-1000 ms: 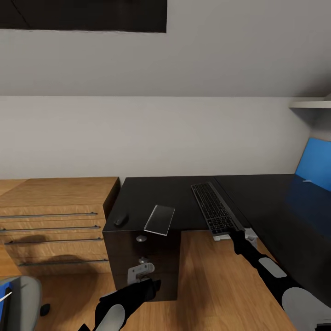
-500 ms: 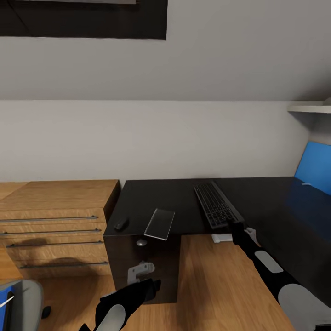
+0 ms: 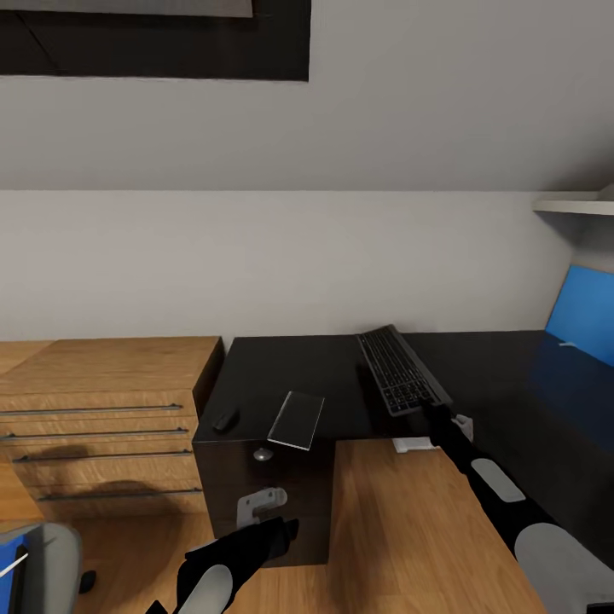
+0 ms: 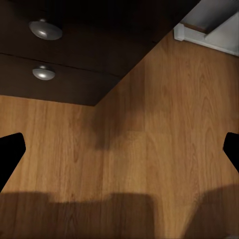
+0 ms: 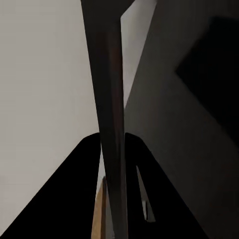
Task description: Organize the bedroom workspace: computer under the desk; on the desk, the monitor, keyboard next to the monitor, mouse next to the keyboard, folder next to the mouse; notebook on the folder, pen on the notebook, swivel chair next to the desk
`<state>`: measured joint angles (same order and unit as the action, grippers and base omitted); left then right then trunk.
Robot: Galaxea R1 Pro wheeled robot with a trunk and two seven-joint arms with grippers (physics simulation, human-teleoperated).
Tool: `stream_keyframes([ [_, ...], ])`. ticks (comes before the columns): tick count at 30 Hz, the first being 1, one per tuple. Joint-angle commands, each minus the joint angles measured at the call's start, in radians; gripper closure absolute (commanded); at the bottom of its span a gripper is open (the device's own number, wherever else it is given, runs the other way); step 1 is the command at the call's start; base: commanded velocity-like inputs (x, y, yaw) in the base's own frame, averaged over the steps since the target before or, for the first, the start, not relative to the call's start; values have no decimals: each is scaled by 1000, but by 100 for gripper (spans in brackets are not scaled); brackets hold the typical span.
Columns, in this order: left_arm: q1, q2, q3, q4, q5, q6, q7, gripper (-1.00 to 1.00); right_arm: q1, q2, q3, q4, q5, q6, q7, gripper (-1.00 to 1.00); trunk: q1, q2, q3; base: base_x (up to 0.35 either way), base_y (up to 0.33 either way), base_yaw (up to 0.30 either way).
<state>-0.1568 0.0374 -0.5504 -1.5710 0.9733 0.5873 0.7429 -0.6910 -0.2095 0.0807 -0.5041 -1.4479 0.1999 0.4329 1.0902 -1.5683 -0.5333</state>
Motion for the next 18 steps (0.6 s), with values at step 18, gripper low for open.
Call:
stream_keyframes([
  [18, -1, 5, -64, -2, -1, -4, 13, -100, 301, -11, -3, -727, -28, 21, -443, 100, 0, -1, -1, 0, 0, 0],
])
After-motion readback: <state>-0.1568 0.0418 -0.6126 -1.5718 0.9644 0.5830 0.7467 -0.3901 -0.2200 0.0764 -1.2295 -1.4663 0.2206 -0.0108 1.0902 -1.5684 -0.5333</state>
